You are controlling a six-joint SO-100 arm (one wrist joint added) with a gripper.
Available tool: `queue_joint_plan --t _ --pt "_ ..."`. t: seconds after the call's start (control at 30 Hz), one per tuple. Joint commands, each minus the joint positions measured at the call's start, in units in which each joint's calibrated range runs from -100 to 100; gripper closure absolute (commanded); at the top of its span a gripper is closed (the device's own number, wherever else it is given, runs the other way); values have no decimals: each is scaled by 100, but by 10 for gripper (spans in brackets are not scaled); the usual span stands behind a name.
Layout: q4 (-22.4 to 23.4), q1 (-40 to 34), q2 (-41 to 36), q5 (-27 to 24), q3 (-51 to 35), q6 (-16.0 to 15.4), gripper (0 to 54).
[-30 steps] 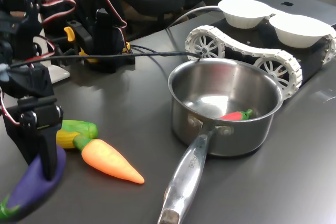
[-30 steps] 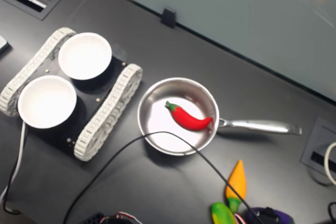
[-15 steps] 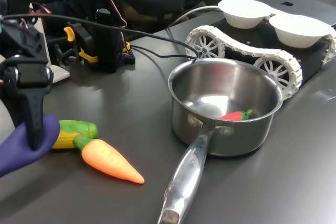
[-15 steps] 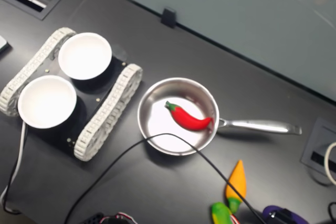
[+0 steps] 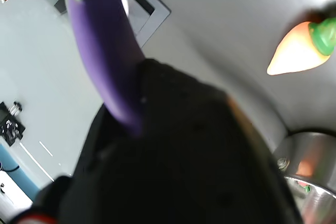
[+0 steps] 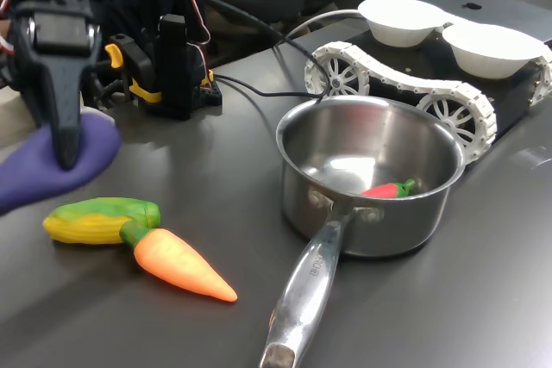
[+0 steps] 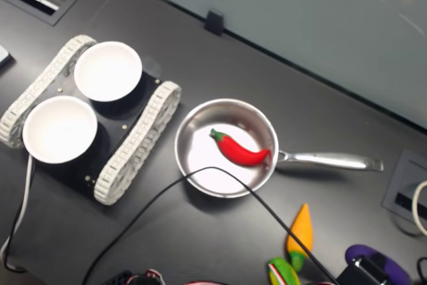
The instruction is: Pick up the brinjal and place them in the pan
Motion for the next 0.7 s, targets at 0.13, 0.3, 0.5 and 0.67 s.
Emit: queue_joint_plan --t 0.13,0.3,0.5,0.67 --pt "17 -199 -1158 -645 25 -93 531" --pt "17 -302 -1563 -1001 307 -101 531" --pt "26 -440 -1909 -1343 461 -101 531" --pt "-8 -669 -2195 -1587 625 -101 531"
